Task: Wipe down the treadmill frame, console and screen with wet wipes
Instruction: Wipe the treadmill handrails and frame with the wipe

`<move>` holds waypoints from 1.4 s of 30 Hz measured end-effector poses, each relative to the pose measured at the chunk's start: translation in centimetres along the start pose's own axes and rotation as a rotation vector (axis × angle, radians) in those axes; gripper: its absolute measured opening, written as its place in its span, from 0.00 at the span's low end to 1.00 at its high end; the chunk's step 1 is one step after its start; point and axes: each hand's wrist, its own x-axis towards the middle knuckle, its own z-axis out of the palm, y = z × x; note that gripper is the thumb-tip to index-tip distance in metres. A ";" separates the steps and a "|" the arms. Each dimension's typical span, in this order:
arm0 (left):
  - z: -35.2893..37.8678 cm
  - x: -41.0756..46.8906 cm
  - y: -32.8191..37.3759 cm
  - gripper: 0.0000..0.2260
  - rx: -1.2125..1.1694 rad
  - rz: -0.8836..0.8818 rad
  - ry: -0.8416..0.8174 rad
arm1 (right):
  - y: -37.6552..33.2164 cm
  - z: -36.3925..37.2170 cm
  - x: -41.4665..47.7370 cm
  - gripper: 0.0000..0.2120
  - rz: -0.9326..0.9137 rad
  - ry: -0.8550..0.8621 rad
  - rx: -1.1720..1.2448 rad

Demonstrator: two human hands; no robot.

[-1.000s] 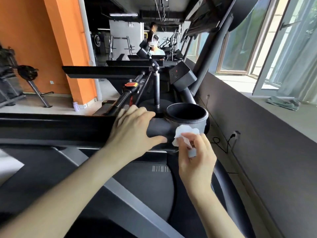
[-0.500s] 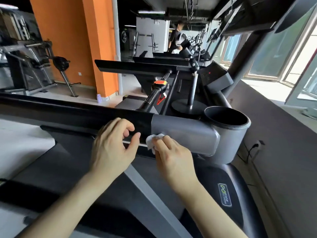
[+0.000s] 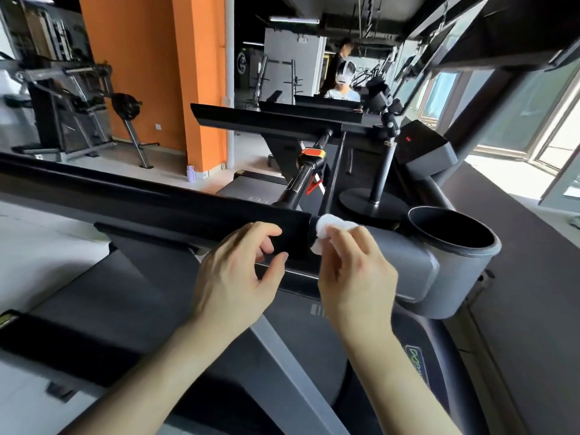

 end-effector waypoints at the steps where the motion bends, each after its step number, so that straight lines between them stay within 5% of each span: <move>1: -0.1 0.0 -0.1 0.11 -0.015 0.009 0.010 | -0.7 0.6 0.4 0.11 -0.008 -0.022 -0.010; 9: 0.5 0.1 0.3 0.17 -0.082 0.121 0.138 | -2.8 1.4 2.5 0.19 -0.148 -0.395 0.164; 13: 2.0 0.9 1.5 0.16 -0.095 0.167 0.080 | -0.4 -1.1 3.5 0.23 0.063 -0.517 0.505; 22: 4.6 1.6 3.6 0.12 0.057 0.361 0.069 | 2.0 -3.6 2.5 0.06 0.109 -0.217 0.353; 25: 3.8 1.3 1.8 0.08 0.150 0.364 0.083 | 1.1 -2.8 2.2 0.07 0.068 -0.211 0.379; 29: 2.3 0.6 -1.9 0.05 0.196 0.186 0.154 | 1.4 -2.2 2.0 0.07 0.054 -0.131 0.387; 35: 1.3 -1.5 -4.4 0.01 -0.064 -0.301 0.338 | 1.5 -2.3 2.1 0.06 -0.007 -0.168 0.347; 42: 7.1 -2.9 3.0 0.05 -0.104 0.055 0.182 | 1.9 -2.2 2.4 0.06 0.011 -0.178 0.338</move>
